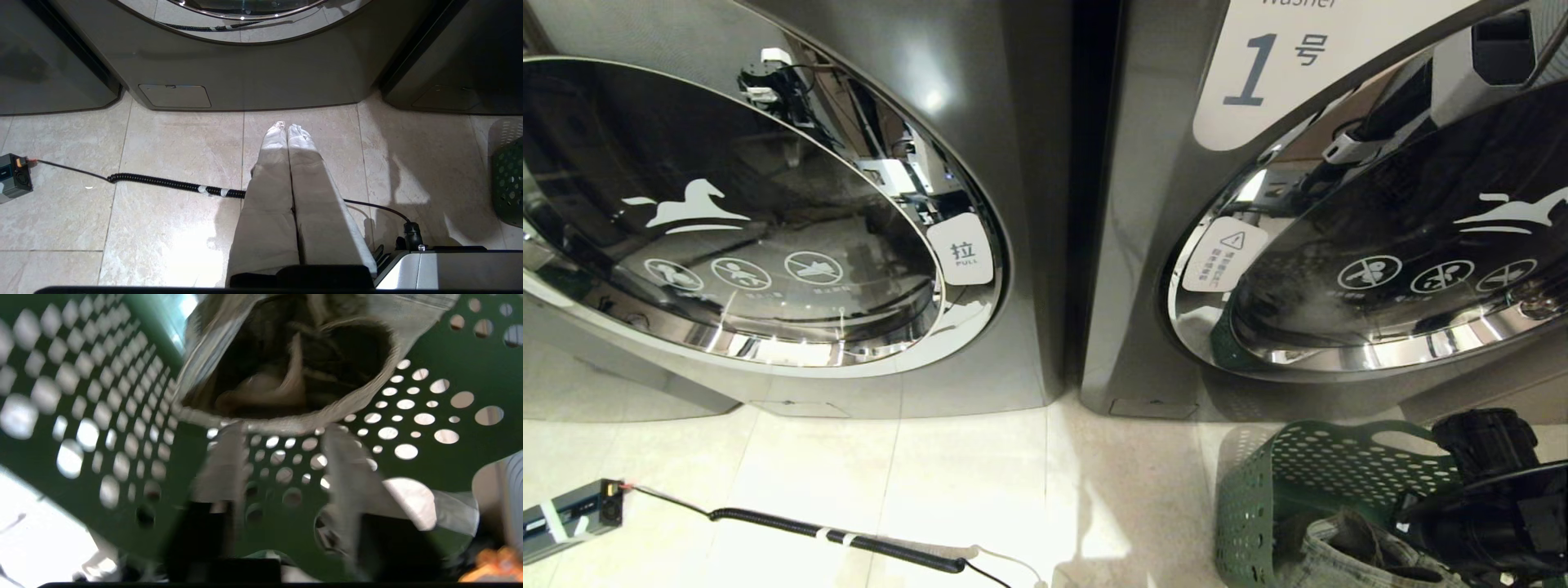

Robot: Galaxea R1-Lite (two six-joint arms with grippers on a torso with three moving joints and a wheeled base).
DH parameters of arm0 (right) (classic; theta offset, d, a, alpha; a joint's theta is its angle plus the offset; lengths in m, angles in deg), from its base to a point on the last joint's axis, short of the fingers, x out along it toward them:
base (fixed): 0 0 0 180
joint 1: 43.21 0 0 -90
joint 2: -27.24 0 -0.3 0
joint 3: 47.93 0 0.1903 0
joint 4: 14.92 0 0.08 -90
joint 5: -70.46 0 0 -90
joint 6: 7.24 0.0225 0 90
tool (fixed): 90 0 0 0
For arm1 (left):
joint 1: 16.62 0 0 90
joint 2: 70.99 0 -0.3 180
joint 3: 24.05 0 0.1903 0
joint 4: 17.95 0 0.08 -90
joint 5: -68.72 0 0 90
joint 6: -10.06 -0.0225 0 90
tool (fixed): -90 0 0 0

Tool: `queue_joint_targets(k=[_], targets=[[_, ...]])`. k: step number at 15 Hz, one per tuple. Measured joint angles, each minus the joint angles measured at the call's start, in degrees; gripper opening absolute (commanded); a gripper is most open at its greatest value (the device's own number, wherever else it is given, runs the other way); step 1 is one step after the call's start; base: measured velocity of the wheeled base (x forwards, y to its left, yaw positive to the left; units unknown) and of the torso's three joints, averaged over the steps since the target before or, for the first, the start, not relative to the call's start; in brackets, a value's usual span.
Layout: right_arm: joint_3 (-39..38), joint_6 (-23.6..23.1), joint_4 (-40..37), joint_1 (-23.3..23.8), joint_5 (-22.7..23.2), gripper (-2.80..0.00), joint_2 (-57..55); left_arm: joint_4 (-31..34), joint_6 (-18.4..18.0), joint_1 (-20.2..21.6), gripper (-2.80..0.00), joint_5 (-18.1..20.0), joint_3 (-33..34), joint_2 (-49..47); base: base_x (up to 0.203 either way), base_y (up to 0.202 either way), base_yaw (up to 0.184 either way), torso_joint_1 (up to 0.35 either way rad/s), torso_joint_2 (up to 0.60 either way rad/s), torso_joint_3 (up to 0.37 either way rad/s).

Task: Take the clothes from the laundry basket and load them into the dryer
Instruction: Take the clothes out of the basket

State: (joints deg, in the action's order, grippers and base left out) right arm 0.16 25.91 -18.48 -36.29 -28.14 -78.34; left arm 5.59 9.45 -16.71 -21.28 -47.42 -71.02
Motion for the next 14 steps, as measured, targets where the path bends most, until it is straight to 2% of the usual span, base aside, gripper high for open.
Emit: queue_joint_targets(k=[3,7,9,14], targets=[[4.4,2.7,-0.5,4.2,0.8,0.0,-4.8,0.0,0.0,0.0,-2.8,0.0,0.0,0.0,0.0,0.0,0.0,0.0,0.0,0.0],[8.0,1.8,-0.7,9.5,4.1,0.0,-11.0,0.0,0.0,0.0,-2.8,0.0,0.0,0.0,0.0,0.0,0.0,0.0,0.0,0.0],[8.2,1.6,-0.8,11.0,5.7,0.0,-12.7,0.0,0.0,0.0,-2.8,0.0,0.0,0.0,0.0,0.0,0.0,0.0,0.0,0.0],[10.3,4.4,-2.6,12.3,5.6,0.0,-17.6,0.0,0.0,0.0,-2.8,0.0,0.0,0.0,0.0,0.0,0.0,0.0,0.0,0.0]])
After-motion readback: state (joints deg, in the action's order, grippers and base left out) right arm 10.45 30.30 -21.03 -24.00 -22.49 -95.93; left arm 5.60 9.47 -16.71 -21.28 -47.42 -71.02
